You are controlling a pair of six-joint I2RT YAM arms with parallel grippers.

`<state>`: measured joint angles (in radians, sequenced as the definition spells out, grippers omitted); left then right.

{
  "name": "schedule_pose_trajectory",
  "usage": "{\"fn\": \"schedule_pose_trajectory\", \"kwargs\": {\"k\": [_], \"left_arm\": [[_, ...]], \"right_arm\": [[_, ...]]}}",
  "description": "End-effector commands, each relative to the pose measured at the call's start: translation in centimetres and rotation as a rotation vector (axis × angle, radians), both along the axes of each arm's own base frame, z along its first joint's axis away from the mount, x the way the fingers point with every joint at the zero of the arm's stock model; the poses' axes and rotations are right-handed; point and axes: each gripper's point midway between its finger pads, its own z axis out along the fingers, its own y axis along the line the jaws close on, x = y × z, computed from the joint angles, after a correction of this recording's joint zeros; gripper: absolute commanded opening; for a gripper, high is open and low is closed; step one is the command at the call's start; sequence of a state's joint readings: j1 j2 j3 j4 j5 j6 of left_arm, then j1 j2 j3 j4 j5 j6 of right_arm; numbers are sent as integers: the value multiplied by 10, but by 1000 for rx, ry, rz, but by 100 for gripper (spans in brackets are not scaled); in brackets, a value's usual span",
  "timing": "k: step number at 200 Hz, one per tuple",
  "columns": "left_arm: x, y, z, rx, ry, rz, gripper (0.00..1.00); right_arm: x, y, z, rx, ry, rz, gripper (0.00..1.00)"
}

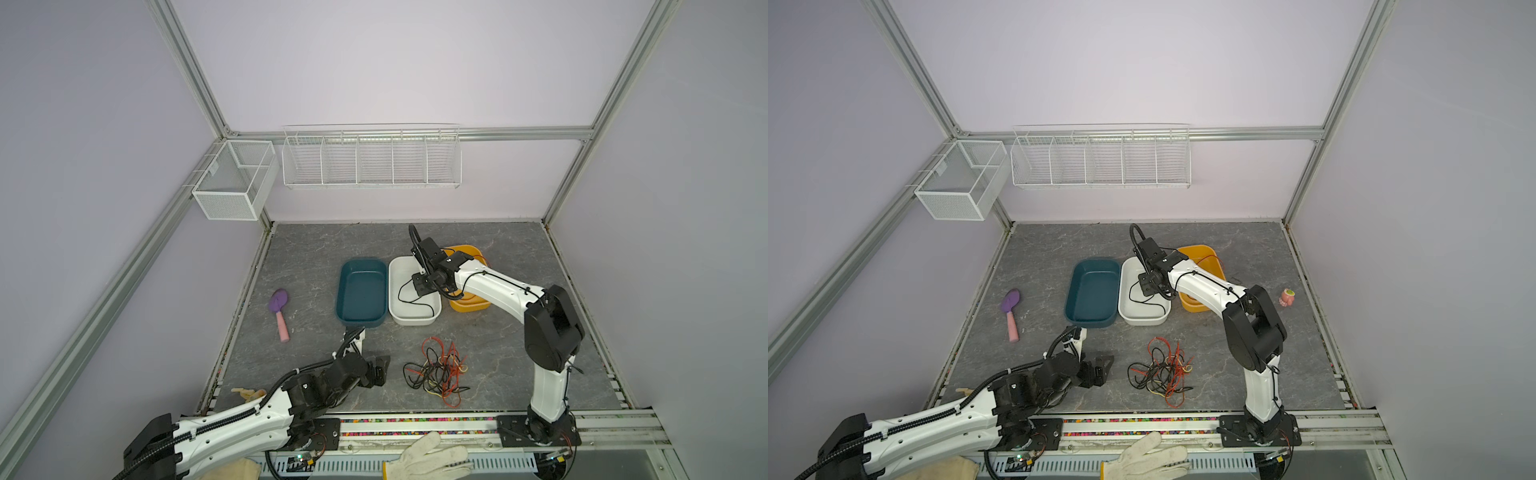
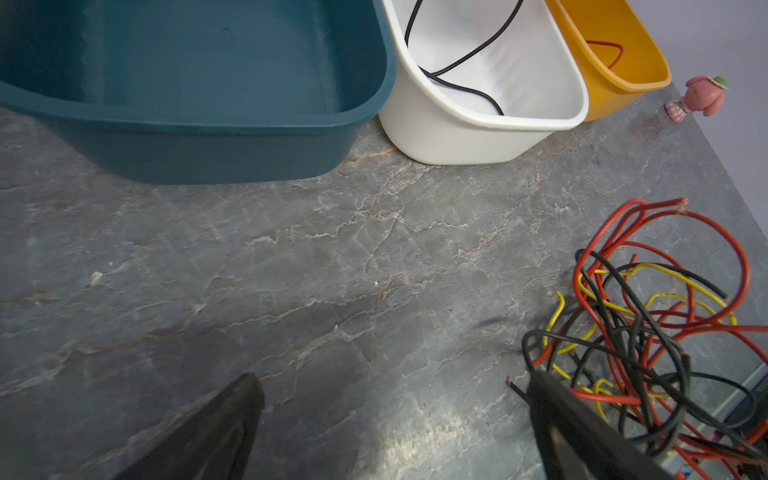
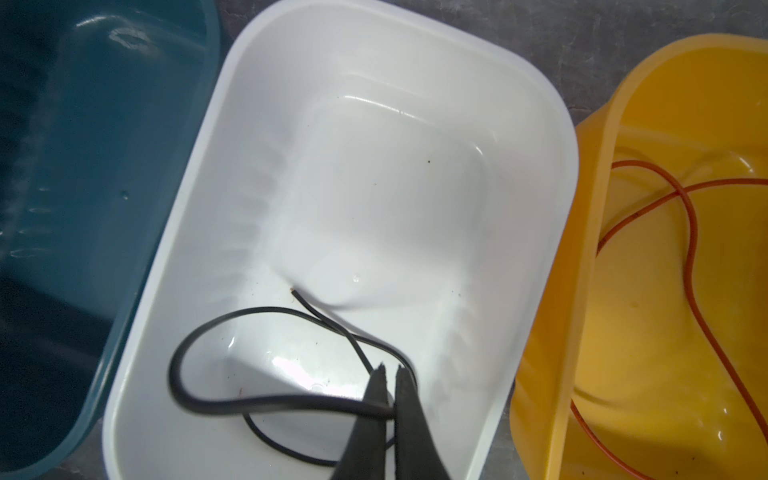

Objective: Untangle the cables
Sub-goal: 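Lower the black wire into the white tub and open the right gripper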

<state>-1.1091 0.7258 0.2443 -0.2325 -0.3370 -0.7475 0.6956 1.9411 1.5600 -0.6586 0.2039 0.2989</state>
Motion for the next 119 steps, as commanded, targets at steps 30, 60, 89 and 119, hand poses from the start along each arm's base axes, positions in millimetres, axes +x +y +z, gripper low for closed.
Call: {"fn": "schedule_pose_trajectory", "kwargs": {"k": [30, 60, 89, 119], "left_arm": [[3, -2, 2, 4, -17, 7, 100], [3, -2, 3, 1, -18, 6, 100], [3, -2, 2, 2, -14, 6, 100], [3, -6, 7, -16, -15, -2, 100]], "right_arm": [[-17, -2, -15, -34, 100, 8, 12], [-22, 1, -11, -23, 122, 22, 22], [-24, 1, 0, -10, 116, 29, 26], [-27, -2, 24, 20, 79, 24, 35]]}}
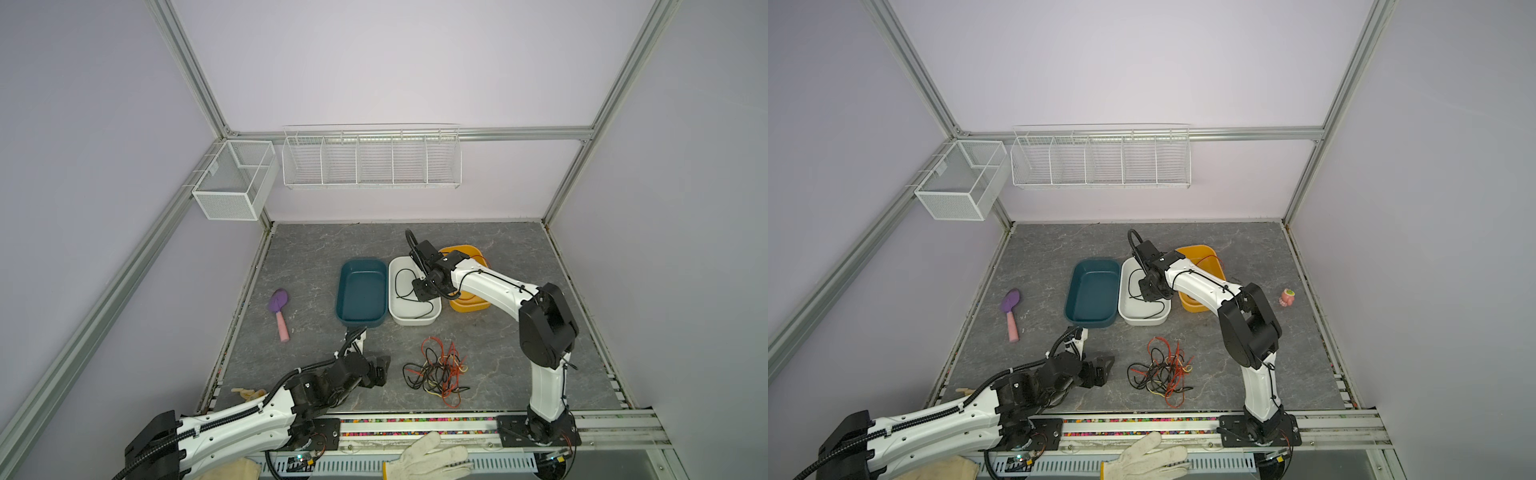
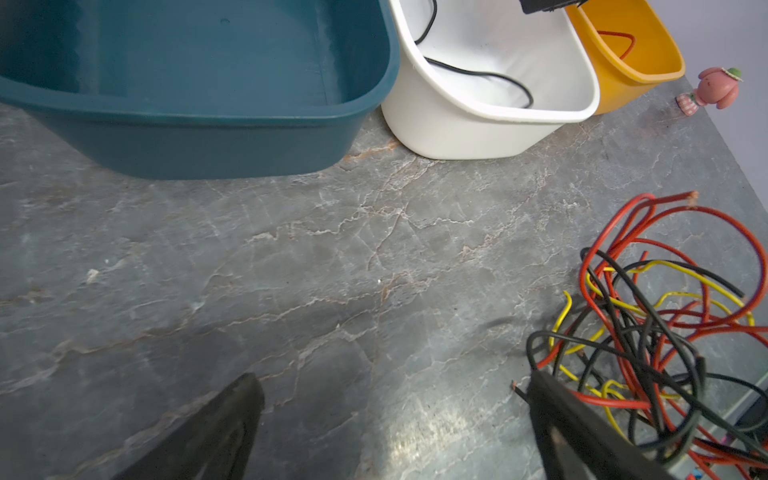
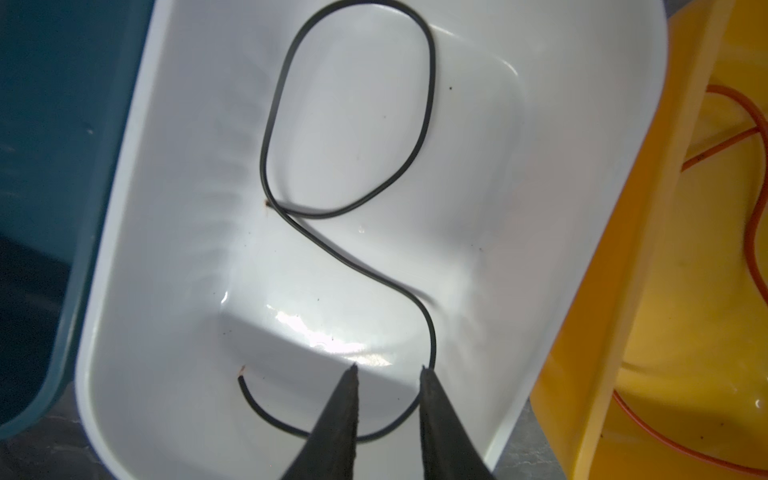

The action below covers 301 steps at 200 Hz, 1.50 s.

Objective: Untangle the cables
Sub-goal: 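Lower the black wire into the white tub and open the right gripper, then move the right gripper back to the wire bundle while the left gripper approaches it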

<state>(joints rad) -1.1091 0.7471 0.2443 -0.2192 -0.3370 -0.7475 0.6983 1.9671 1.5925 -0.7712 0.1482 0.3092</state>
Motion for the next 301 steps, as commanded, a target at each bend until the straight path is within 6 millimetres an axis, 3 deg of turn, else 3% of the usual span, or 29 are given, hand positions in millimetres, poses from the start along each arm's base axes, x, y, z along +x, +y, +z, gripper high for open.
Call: {"fn": "schedule_pose_trajectory", "kwargs": {"k": [1, 32, 71, 143, 173, 220, 301], "left_arm": [[2, -6, 9, -25, -19, -3, 100], [1, -13, 6, -21, 4, -23, 100], [-4, -31, 5, -59, 55, -69, 98], [-18, -79, 17, -191, 159, -175, 94], [-25, -90, 17, -202, 178, -193, 90], [-35, -89, 10, -156, 208, -177, 83], [-58, -85, 13, -148, 231, -164, 73]], "right_arm": [[-8, 1, 37, 48, -38, 8, 36], [-23, -3, 65, 106, -71, 24, 52], [-60, -14, 86, 190, -94, 72, 70], [-147, -53, 90, 317, -62, 114, 77], [-170, -59, 81, 370, -44, 115, 78], [-182, -67, 47, 347, -7, 105, 78], [-183, -63, 28, 368, -12, 119, 78]]}}
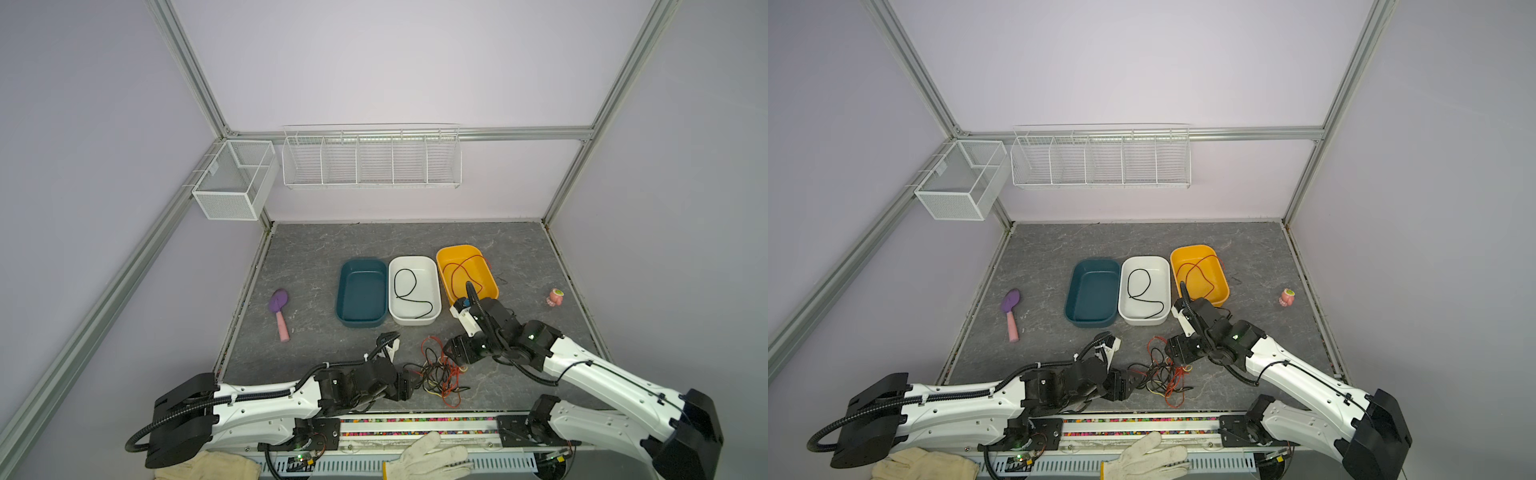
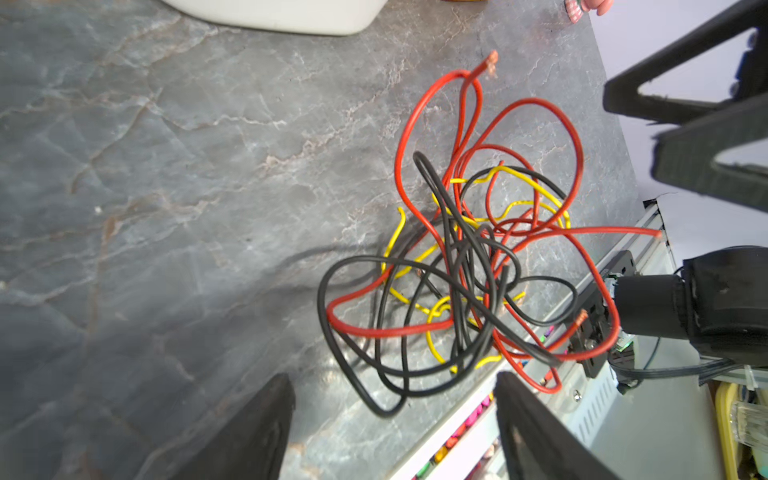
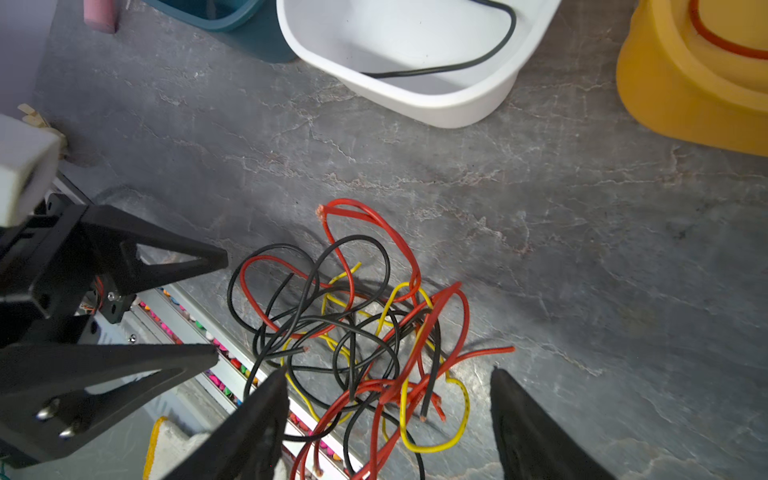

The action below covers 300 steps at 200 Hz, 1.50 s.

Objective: Untangle the cables
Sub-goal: 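Move the right gripper back to the wire bundle while the left gripper approaches it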

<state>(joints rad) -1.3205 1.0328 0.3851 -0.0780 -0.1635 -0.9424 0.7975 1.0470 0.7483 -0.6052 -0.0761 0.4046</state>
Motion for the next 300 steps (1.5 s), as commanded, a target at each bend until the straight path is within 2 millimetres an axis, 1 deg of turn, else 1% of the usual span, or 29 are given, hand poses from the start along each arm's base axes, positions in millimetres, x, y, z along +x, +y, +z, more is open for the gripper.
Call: {"fn": "schedule_pose_trajectory", "kwargs": {"k": [1, 26, 75, 96, 118, 139, 159, 199, 225, 237, 267, 300], "left_arm": [[2, 1, 5, -7, 11, 50, 73], [2, 0, -1, -4, 20, 58, 69], [1, -10, -15, 44, 34, 39, 55], [-1, -13, -20, 78, 49, 22, 53], [0, -17, -23, 80, 50, 26, 51], [3, -22, -20, 70, 40, 27, 47], [4, -27, -18, 73, 31, 20, 41], [5, -30, -17, 76, 26, 16, 20], [5, -30, -13, 70, 23, 17, 9], [5, -28, -10, 73, 19, 17, 0], [7, -21, 2, 80, 3, 28, 0], [10, -9, 22, 74, -31, 44, 0]], "right_arm": [[-1, 5, -3, 27, -3, 5, 78], [1, 5, -8, 20, -8, 9, 77], [3, 5, -10, 16, -26, 16, 77], [3, 4, -11, 14, -32, 18, 77], [2, 6, -11, 28, -38, 25, 78], [1, 6, -13, 31, -38, 27, 78], [1, 7, -16, 31, -31, 30, 78], [0, 8, -23, 27, -12, 25, 78], [0, 8, -30, 21, 1, 22, 78], [0, 8, -34, 14, 7, 18, 77], [0, 8, -40, 12, 14, 12, 77], [1, 7, -52, -3, 19, 0, 77]]}}
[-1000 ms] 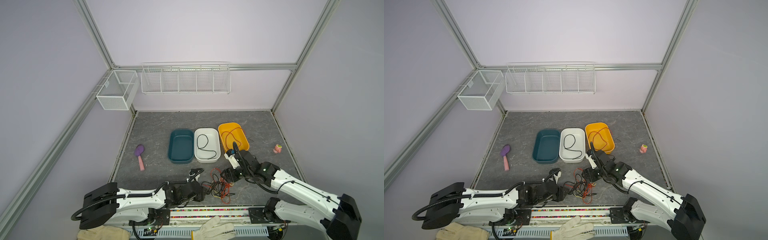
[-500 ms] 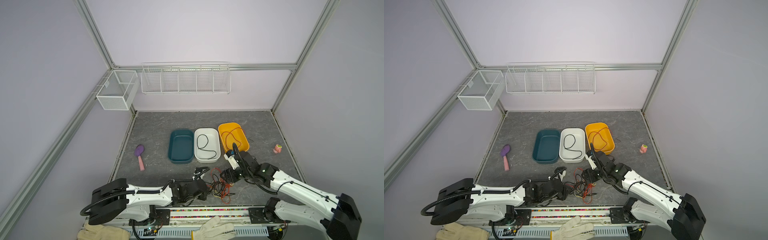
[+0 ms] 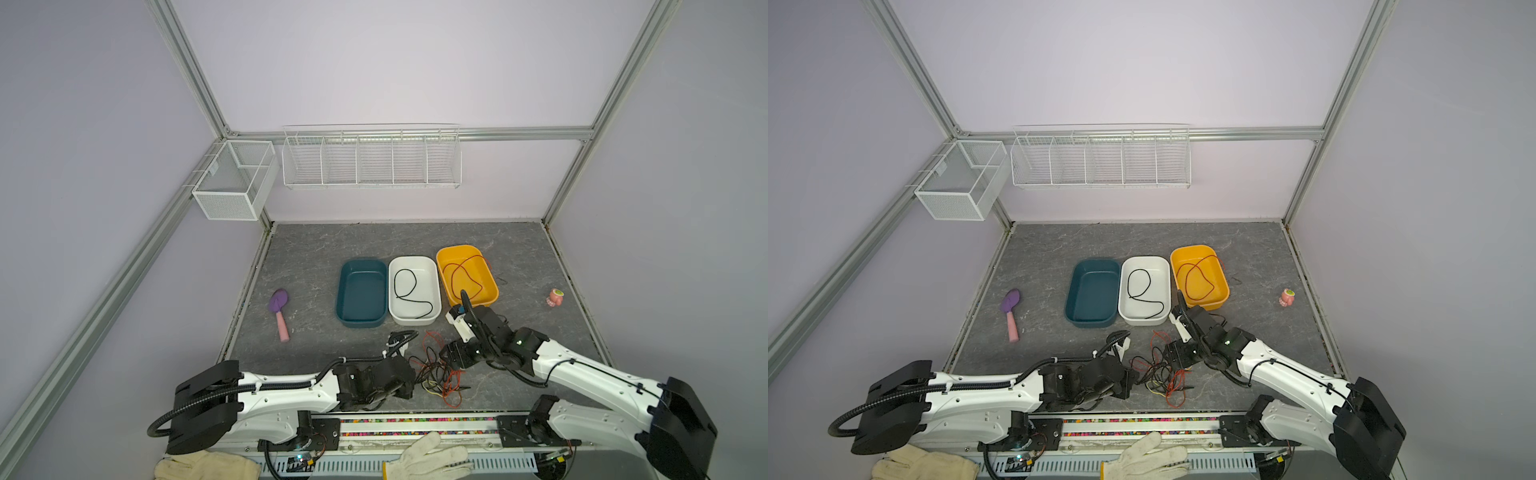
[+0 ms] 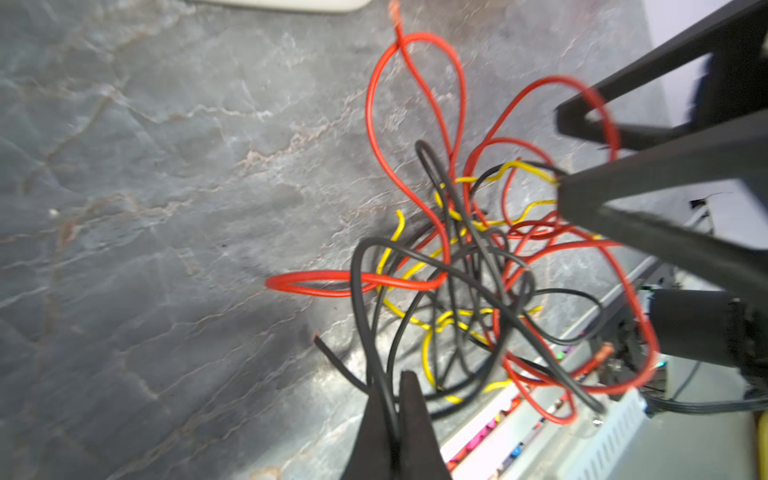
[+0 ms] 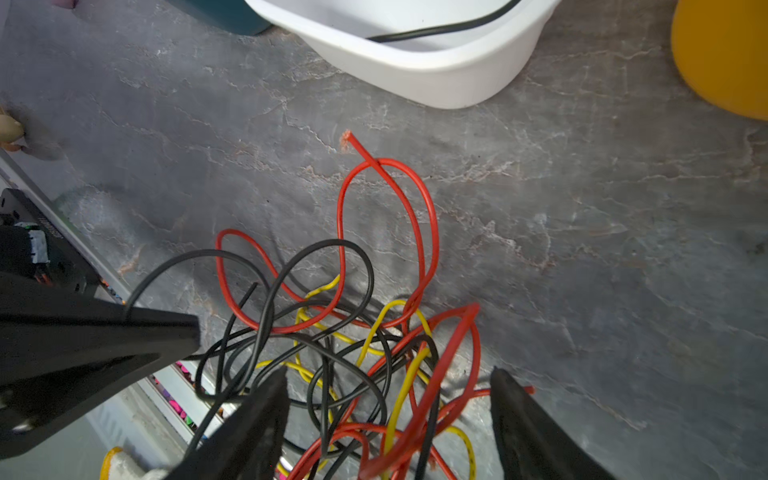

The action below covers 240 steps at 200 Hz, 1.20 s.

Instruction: Untangle the cables

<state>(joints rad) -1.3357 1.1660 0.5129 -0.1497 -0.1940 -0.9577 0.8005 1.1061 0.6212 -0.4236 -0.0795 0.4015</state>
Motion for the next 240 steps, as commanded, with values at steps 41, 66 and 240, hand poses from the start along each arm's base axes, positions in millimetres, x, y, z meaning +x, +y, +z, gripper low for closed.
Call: {"fn": "schedule_pose_trajectory", "kwargs": {"k": [41, 66, 240], "left_arm": [[8, 30, 51, -22, -85, 55, 0], [10, 42, 71, -48, -111, 74, 0], [28, 60, 153, 100, -191, -3, 0]], "right_arm": [[1, 2, -28, -18, 27, -18, 77], [1, 3, -35, -31, 33, -16, 77], [-18, 23, 32, 249, -170, 103, 77]]}}
